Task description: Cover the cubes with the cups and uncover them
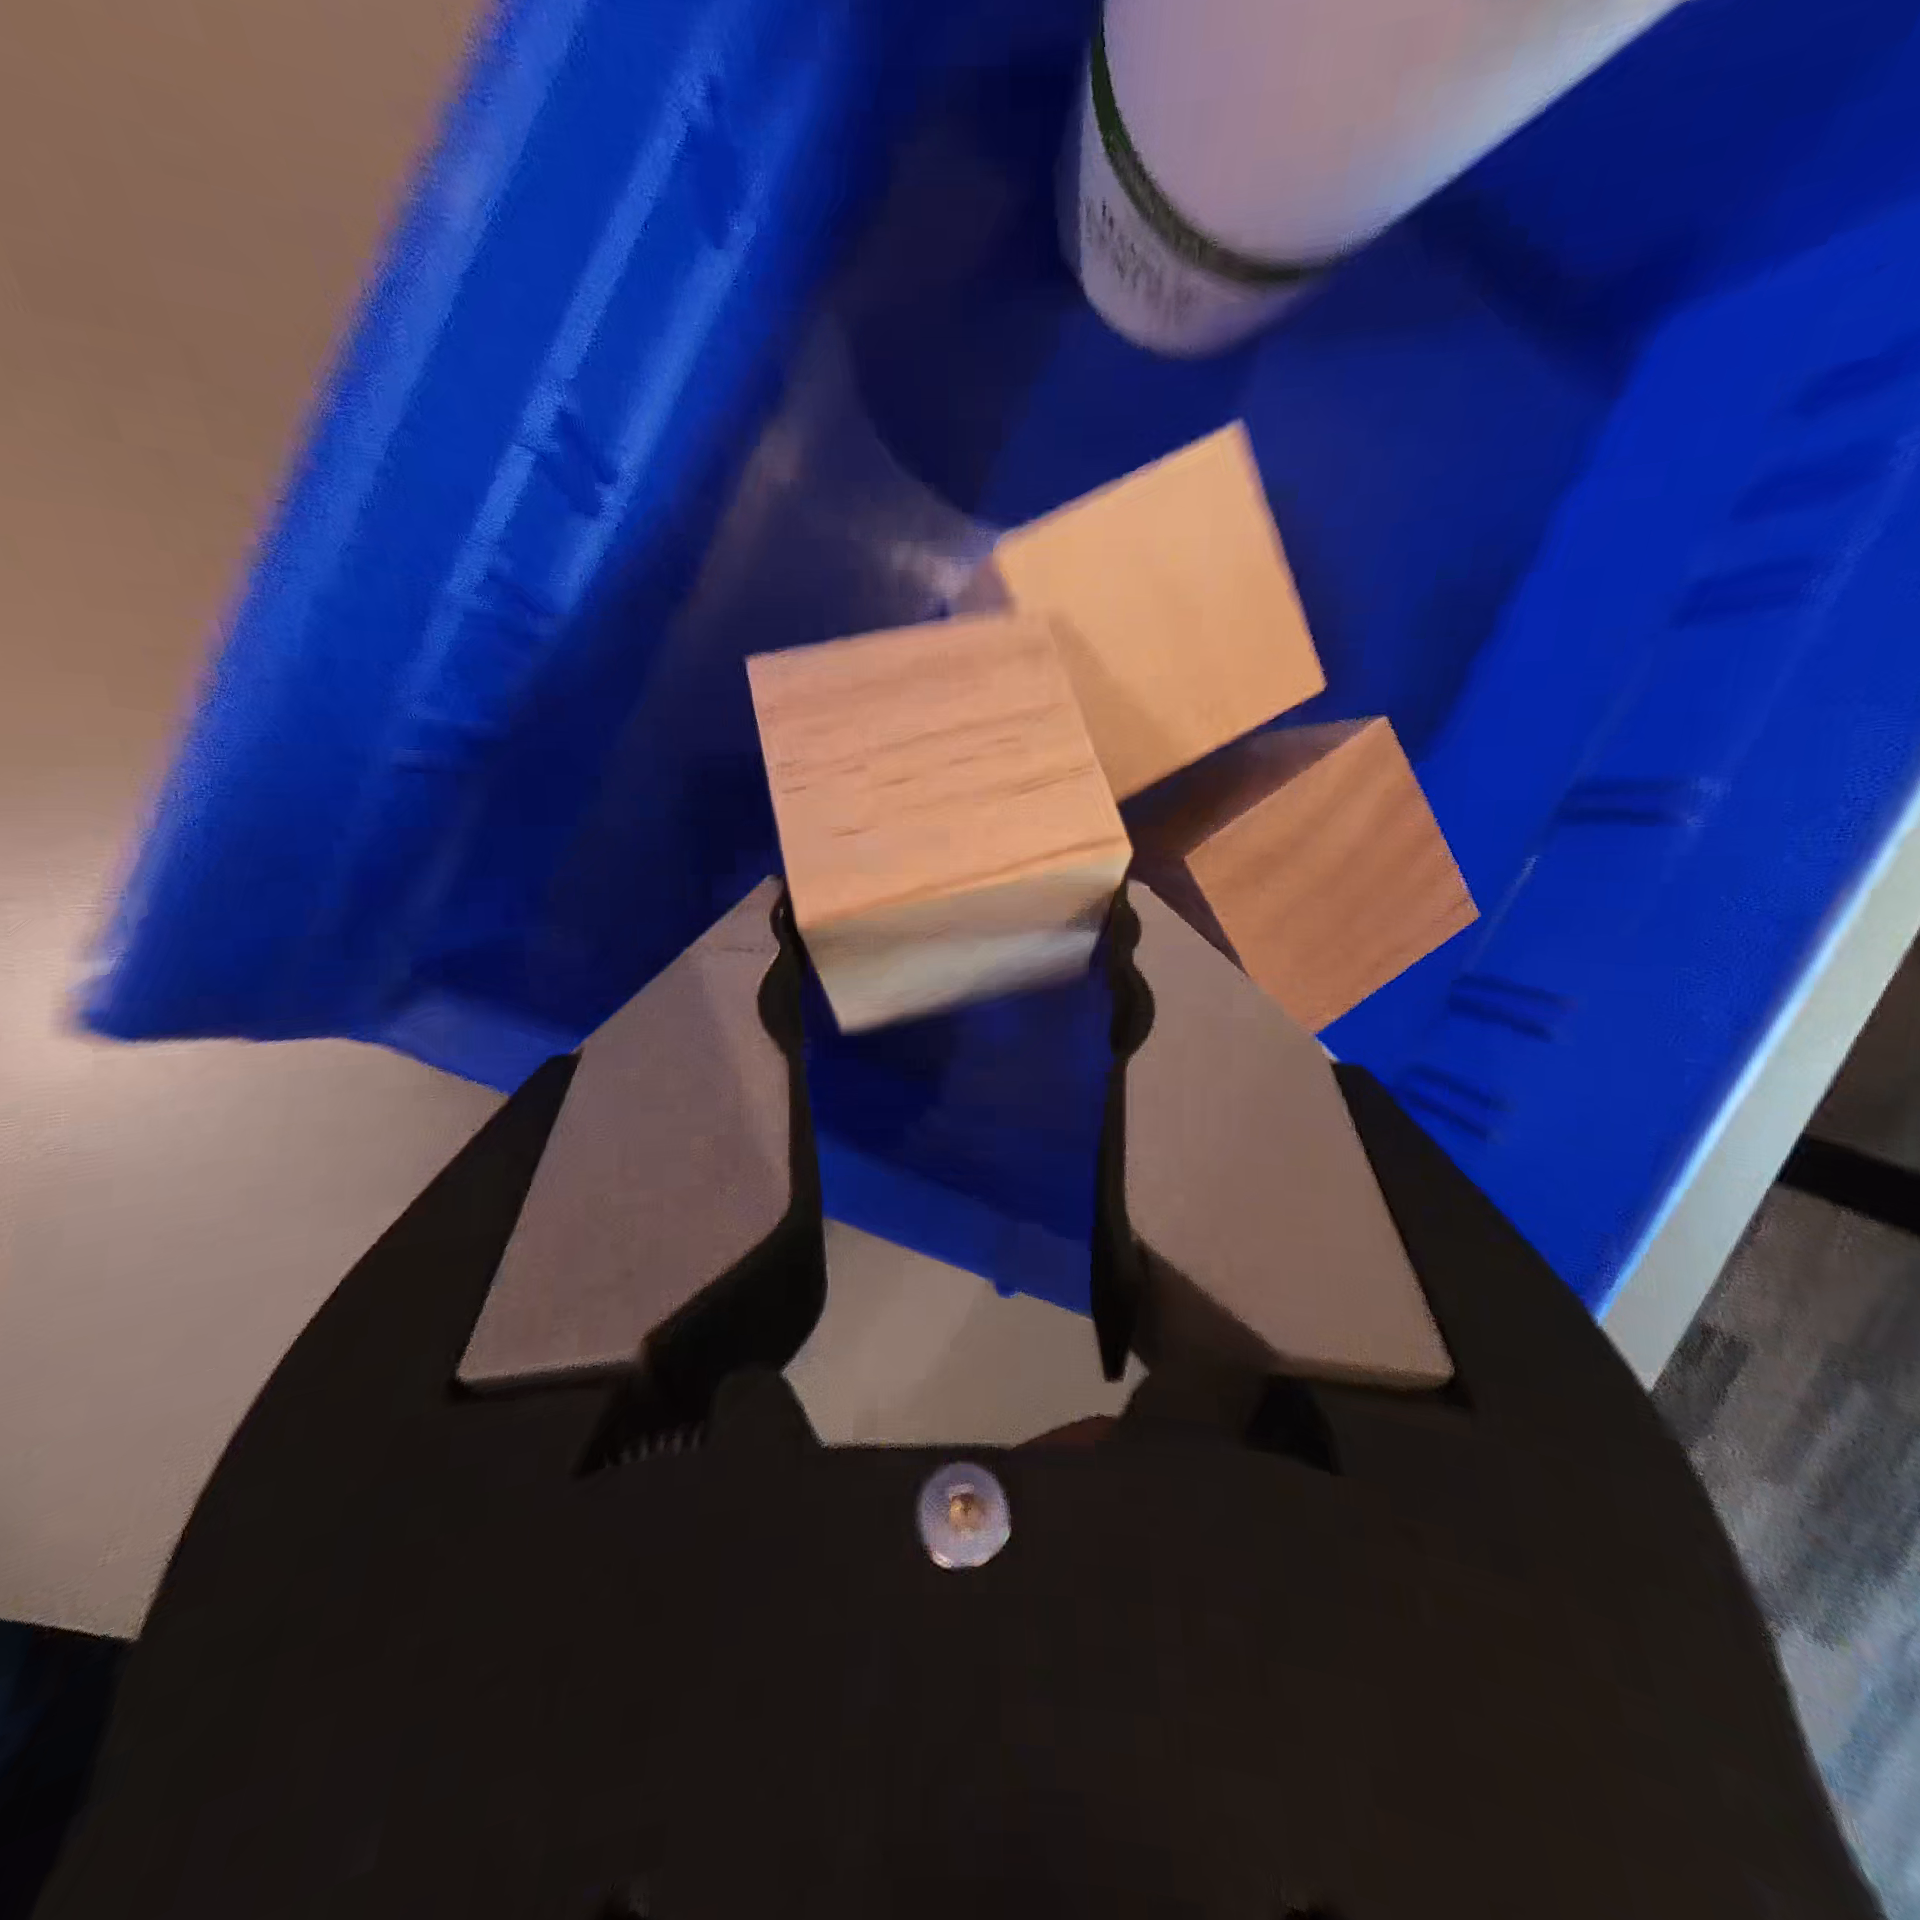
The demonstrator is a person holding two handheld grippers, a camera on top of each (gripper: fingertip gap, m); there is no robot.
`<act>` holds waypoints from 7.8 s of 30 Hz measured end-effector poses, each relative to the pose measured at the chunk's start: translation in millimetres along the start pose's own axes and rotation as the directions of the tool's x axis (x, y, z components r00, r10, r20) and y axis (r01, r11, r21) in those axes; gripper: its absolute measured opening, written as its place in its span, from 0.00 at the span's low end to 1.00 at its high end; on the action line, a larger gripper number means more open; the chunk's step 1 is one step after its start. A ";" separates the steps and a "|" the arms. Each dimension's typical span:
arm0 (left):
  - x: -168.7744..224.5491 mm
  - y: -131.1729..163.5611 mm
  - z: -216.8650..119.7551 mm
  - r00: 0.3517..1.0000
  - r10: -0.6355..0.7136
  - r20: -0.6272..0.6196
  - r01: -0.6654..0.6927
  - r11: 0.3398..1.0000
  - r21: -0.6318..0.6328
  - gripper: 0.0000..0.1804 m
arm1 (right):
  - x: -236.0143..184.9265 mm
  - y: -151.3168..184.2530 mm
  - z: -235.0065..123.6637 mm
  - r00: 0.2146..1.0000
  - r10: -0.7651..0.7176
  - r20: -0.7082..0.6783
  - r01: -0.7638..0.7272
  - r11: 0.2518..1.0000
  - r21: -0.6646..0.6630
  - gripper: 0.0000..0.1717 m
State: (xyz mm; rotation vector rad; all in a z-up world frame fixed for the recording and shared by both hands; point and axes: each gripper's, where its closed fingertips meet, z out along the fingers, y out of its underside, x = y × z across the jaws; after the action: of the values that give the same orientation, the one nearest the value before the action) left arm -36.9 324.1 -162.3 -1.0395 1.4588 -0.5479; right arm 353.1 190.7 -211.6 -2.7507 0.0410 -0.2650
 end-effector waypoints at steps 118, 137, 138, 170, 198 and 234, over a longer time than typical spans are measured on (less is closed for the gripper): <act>-39.9 28.8 -15.8 0.965 -0.025 0.262 0.046 0.996 -0.075 0.20 | -131.3 -96.2 -166.3 0.960 -0.118 0.256 -0.112 0.672 0.732 0.33; -39.8 63.8 -6.9 0.965 -0.028 0.262 0.088 0.971 -0.222 0.21 | -31.3 -9.3 -17.8 0.996 -0.052 0.070 0.055 0.998 -0.028 0.33; -38.8 63.9 -6.1 0.966 -0.027 0.258 0.087 0.971 -0.224 0.21 | -31.6 -9.5 -16.2 0.996 -0.057 0.074 0.060 0.997 -0.038 0.33; -122.6 81.8 -176.1 0.633 -0.316 0.706 0.458 0.889 -0.013 0.48 | -97.5 -57.9 -16.9 0.984 0.170 0.060 -0.167 0.728 0.665 0.48; -172.2 171.4 -180.1 0.601 -0.180 0.778 0.508 0.838 -0.198 0.01 | -80.7 -48.6 -20.5 0.904 0.268 -0.332 0.025 0.744 0.668 0.02; -150.7 97.5 -235.3 0.569 -0.238 0.787 0.378 0.926 0.006 0.00 | -357.4 -110.8 -50.3 0.995 -0.010 -0.103 0.083 0.667 0.740 0.10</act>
State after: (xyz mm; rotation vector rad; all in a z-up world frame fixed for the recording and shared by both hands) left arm -304.1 443.3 -118.6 -1.4469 0.5312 -0.1502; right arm -8.1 298.1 -188.6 -1.9066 -0.0976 -0.3301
